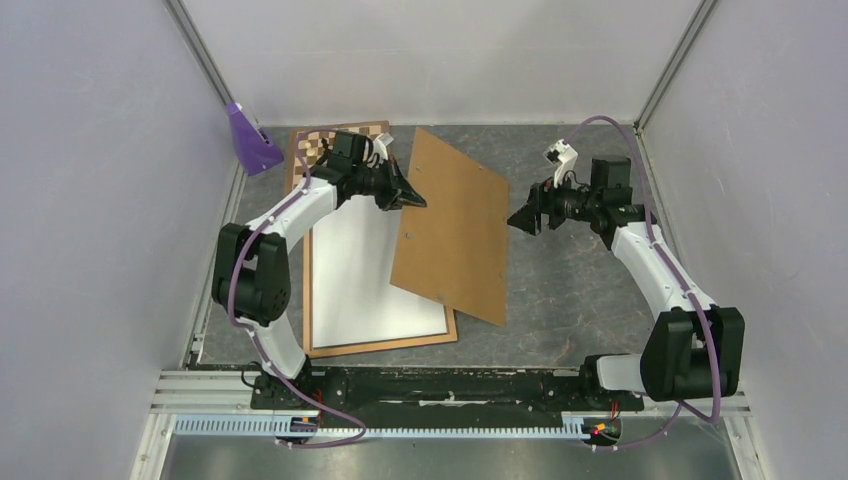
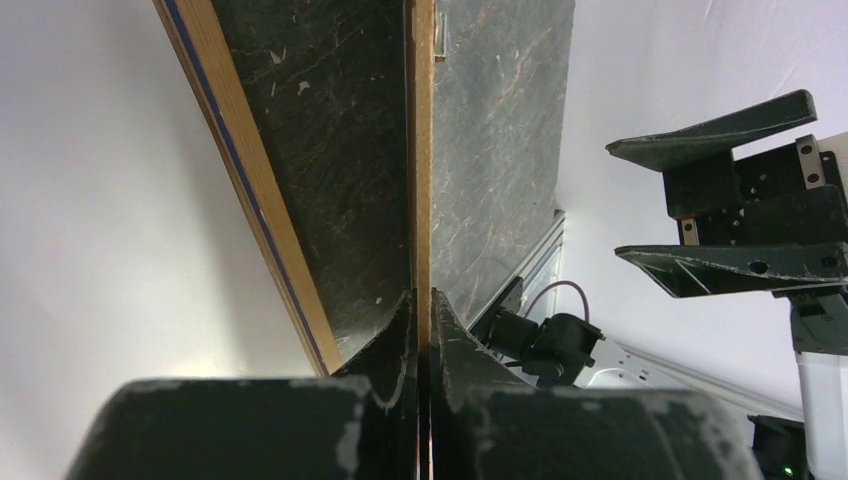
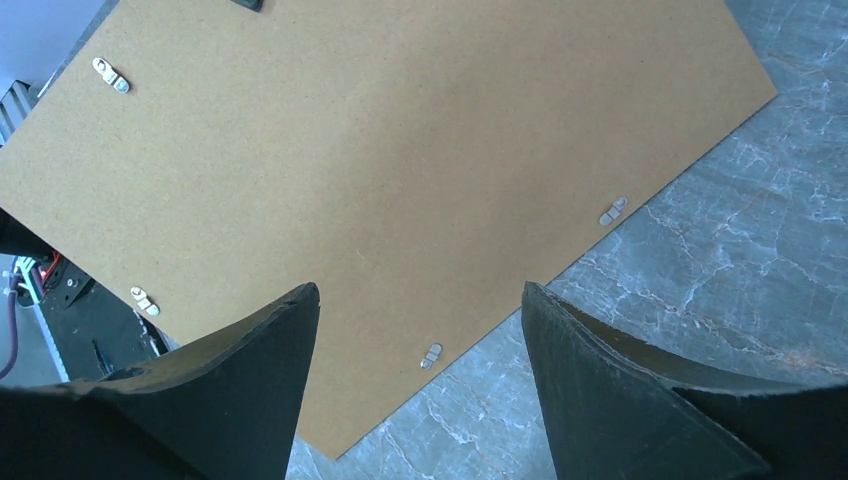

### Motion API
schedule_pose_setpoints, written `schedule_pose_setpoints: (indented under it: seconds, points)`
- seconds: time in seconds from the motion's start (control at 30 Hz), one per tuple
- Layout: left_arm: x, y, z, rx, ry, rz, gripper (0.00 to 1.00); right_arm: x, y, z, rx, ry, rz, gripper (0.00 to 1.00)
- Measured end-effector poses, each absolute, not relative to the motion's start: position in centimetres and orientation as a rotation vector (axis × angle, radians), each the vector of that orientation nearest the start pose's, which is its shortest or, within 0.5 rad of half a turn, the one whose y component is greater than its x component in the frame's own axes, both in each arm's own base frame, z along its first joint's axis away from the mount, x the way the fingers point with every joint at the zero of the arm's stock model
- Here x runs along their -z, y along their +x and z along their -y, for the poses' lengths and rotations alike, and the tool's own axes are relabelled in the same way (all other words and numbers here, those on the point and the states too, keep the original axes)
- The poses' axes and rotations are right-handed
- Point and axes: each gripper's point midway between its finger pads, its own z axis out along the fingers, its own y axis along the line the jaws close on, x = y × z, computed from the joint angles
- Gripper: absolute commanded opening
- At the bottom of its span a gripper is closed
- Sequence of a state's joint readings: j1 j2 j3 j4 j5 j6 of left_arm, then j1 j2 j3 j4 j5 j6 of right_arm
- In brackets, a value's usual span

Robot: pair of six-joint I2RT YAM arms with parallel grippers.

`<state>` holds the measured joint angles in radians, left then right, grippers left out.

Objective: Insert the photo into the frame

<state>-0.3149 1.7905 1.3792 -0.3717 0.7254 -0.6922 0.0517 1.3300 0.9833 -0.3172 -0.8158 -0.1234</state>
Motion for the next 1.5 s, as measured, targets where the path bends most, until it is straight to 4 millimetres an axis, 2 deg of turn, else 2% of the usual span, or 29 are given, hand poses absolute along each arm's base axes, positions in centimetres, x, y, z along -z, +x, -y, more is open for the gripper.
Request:
schedule_pose_setpoints:
  seconds: [0.23,0.53,0.67,0.93,1.03,1.13,1.3,1.4,1.5]
  points:
    - [-17.8,37.1,25.1,1.429,-0.122,-2.404,0.02,-18.6,33.1,-14.0,-0.856,-0.611,-2.020,0.77]
    - [-20.8,37.6,21.9,1.521,-0.150,-2.240,0.02,-18.4,33.0,-13.8,-0.856,-0.602,-2.026,0.77]
    - [-22.1,37.2,19.6,1.547,-0.155,-2.176,0.02,-18.5,33.0,-13.8,-0.855,-0.600,-2.022,0.77]
    - [-22.8,35.4,13.5,1.571,-0.241,-2.093,0.02,-19.2,33.3,-13.9,-0.845,-0.610,-1.988,0.74]
    - [-23.4,34.8,11.8,1.567,-0.258,-2.067,0.02,-19.0,33.3,-14.2,-0.835,-0.618,-1.978,0.74]
    - [-24.2,33.9,10.3,1.567,-0.240,-2.044,0.02,-18.0,33.1,-15.2,-0.795,-0.647,-1.997,0.74]
    - [-24.6,32.2,7.6,1.537,-0.211,-2.061,0.02,-17.0,32.5,-18.7,-0.701,-0.750,-1.991,0.73]
    - [-25.3,31.6,5.3,1.454,-0.164,-2.081,0.02,-16.7,33.1,-20.0,-0.624,-0.764,-1.982,0.72]
    - [-25.7,31.0,3.3,1.386,-0.084,-2.098,0.02,-15.4,34.3,-20.8,-0.545,-0.741,-2.010,0.70]
